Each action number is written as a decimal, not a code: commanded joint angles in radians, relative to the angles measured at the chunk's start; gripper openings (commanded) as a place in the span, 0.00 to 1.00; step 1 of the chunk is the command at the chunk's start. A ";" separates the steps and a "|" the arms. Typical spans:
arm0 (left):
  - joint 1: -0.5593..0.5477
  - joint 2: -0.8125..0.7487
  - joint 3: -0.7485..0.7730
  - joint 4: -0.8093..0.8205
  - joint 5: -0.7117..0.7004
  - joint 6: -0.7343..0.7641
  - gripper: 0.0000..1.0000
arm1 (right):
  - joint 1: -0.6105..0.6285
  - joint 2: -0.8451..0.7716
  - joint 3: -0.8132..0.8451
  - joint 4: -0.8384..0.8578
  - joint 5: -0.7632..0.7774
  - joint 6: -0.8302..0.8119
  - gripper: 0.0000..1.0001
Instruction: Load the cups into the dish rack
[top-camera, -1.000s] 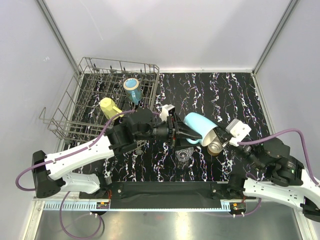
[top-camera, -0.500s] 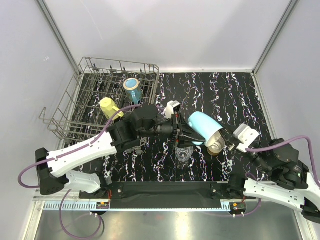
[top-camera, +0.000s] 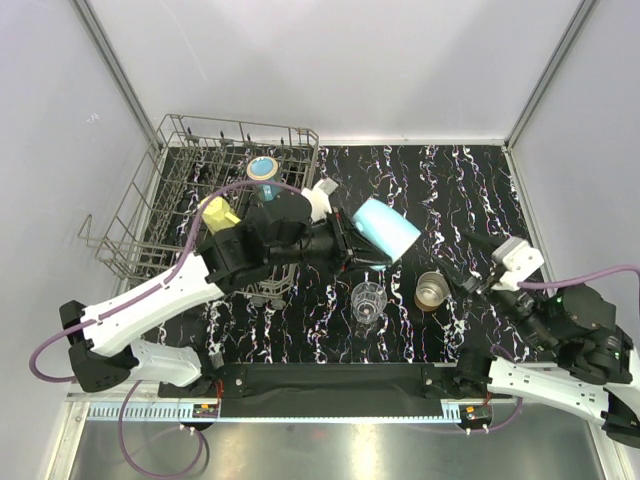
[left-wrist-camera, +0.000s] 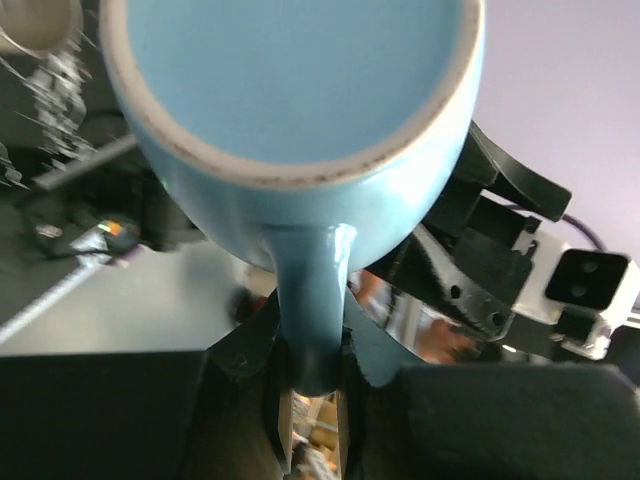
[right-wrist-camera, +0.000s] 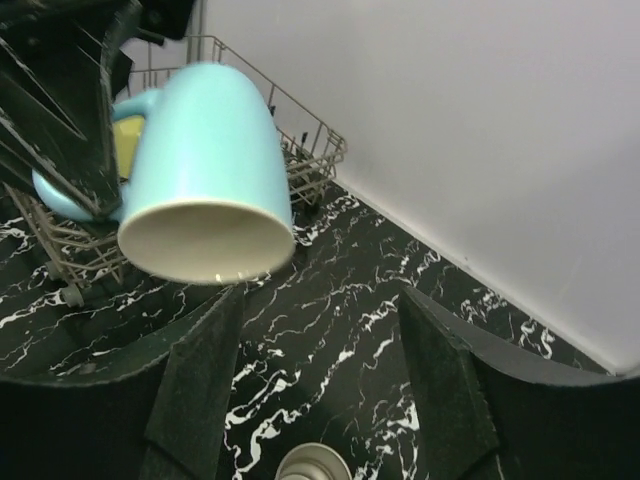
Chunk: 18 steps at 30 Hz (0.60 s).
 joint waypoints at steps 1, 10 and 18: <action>0.055 -0.068 0.173 -0.099 -0.107 0.172 0.00 | 0.007 -0.034 0.076 -0.113 0.121 0.161 0.72; 0.325 0.034 0.443 -0.586 -0.339 0.638 0.00 | 0.007 0.051 0.290 -0.477 0.114 0.739 0.48; 0.612 0.037 0.393 -0.487 -0.476 0.852 0.00 | 0.007 0.196 0.234 -0.541 -0.074 0.942 0.51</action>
